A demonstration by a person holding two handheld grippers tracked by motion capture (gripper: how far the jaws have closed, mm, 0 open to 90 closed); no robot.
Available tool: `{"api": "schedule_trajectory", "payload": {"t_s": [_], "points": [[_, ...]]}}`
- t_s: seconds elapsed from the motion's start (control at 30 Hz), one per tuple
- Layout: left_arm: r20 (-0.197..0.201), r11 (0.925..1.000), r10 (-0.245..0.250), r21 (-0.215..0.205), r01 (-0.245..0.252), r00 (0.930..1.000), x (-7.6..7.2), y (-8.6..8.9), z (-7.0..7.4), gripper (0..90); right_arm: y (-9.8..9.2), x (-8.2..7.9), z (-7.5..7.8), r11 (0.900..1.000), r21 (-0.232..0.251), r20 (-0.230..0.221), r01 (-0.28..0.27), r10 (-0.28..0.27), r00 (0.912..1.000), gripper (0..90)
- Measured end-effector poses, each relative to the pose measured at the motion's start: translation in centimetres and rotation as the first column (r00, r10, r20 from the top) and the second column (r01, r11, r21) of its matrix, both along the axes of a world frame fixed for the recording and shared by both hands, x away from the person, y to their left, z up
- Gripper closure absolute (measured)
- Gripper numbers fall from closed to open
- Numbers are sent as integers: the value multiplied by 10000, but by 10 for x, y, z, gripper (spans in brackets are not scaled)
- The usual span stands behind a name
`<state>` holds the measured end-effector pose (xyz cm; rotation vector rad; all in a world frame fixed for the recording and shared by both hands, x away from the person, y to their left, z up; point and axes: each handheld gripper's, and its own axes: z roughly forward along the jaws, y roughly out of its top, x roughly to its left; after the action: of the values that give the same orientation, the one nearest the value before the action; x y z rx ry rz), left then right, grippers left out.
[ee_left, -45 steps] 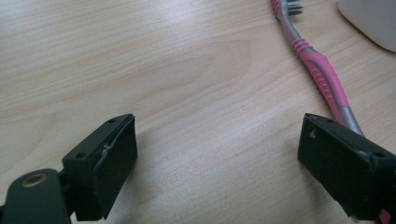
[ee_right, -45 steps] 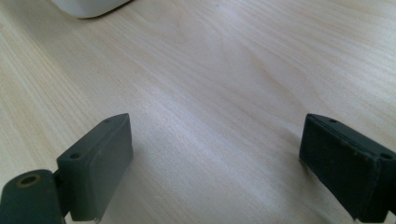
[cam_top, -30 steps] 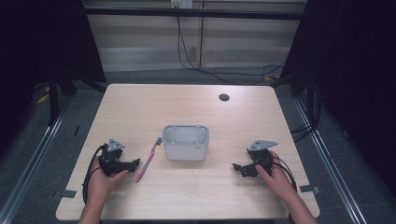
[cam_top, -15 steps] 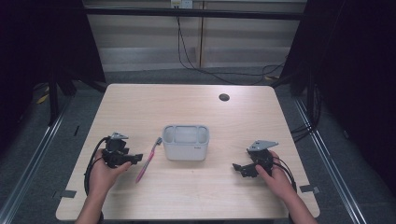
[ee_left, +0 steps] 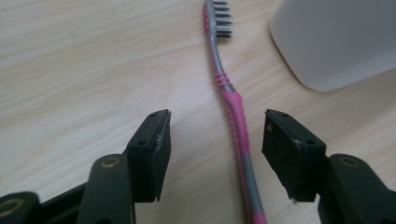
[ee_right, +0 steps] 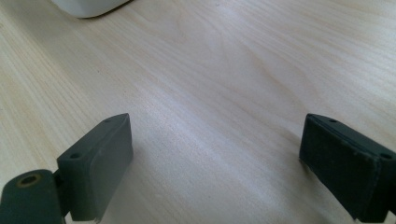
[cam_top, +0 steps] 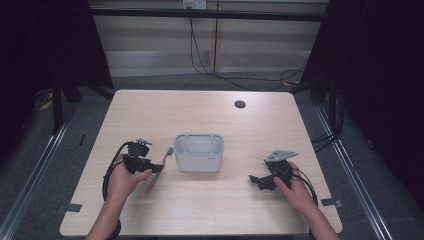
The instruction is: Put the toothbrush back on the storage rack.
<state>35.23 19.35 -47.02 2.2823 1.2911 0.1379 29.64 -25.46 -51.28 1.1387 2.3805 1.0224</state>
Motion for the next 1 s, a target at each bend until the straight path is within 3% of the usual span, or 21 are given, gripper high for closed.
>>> {"api": "schedule_trajectory", "payload": {"t_s": [0.5,0.77,0.8,0.9,1.0], "points": [[-443,9989,-40,470,61,9990,11,-17,-1,559,0,0,0,10000,-1,0,1,-1,10000,90],[-617,9974,18,720,27,9981,14,-22,-4,692,0,0,0,10000,4,-3,-4,4,10000,90],[-681,9976,73,690,-26,9977,14,-24,-4,760,0,0,0,10000,6,-10,6,-6,10000,89],[-802,9970,128,765,-66,9967,13,-25,-3,800,0,0,0,10000,1,-3,-2,2,10000,89],[-681,9968,281,769,-228,9973,13,-25,-4,807,0,0,0,10000,7,-11,5,-5,10000,89]]}}
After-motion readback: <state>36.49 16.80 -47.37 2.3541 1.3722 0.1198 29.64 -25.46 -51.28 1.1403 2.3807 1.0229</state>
